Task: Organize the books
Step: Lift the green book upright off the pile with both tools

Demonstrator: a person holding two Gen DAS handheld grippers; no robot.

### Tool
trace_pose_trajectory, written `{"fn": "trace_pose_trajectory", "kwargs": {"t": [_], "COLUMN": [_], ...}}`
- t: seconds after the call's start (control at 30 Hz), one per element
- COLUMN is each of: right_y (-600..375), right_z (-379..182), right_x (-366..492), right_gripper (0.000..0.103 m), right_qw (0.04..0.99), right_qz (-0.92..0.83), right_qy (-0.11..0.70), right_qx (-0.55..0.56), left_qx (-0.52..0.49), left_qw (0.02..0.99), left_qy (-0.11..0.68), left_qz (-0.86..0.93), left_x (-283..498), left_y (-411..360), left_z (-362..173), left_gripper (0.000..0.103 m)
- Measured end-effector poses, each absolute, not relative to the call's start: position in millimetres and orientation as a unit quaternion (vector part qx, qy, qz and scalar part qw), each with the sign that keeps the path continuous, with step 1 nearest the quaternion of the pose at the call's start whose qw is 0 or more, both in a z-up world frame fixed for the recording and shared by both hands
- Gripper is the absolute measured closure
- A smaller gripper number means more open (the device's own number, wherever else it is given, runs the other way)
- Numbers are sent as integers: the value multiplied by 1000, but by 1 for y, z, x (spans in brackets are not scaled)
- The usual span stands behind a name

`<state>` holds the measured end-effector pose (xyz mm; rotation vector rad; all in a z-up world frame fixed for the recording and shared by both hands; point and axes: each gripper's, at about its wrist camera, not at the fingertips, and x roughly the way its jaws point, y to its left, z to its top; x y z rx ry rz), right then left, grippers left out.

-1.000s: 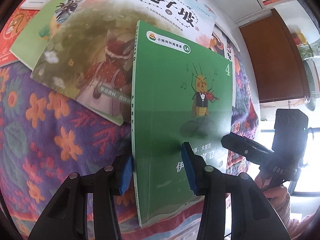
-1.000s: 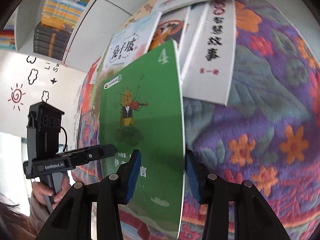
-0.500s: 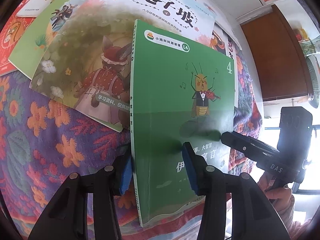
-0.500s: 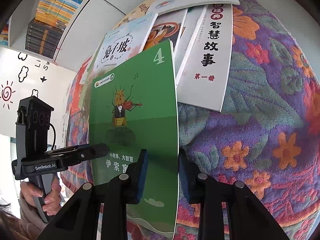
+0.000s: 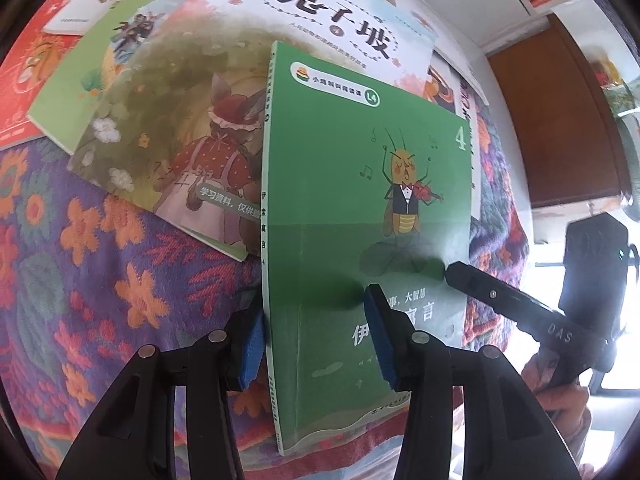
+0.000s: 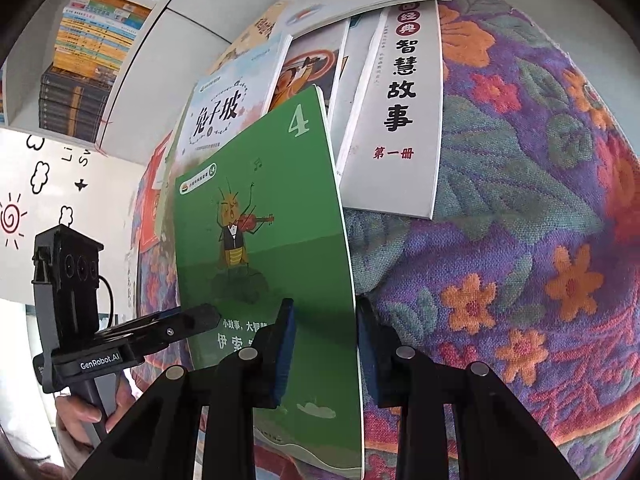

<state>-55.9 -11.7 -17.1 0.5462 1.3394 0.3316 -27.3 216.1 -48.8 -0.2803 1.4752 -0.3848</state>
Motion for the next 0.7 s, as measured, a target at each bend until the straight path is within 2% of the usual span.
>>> {"fn": "trace_pose_trajectory", "kwargs": {"t": [0.27, 0.47, 0.7], "right_y": [-21, -6, 1], "right_z": [-1, 26, 39], "right_x": [-71, -79, -81], "right_gripper": [78, 78, 78], "right_qw": [739, 759, 761], "right_qz": [156, 163, 168], "right_qy": [588, 579, 571], "right_qx": [291, 249, 259], "left_qx": [-75, -40, -40], "left_qw": [721, 730, 732], "left_qy": [671, 662, 658], "left_qz": [-154, -165, -169], "left_x": [-37, -42, -41], "left_y": [200, 193, 203], "left_z": [-34, -20, -9], "left_gripper": [61, 61, 61]}}
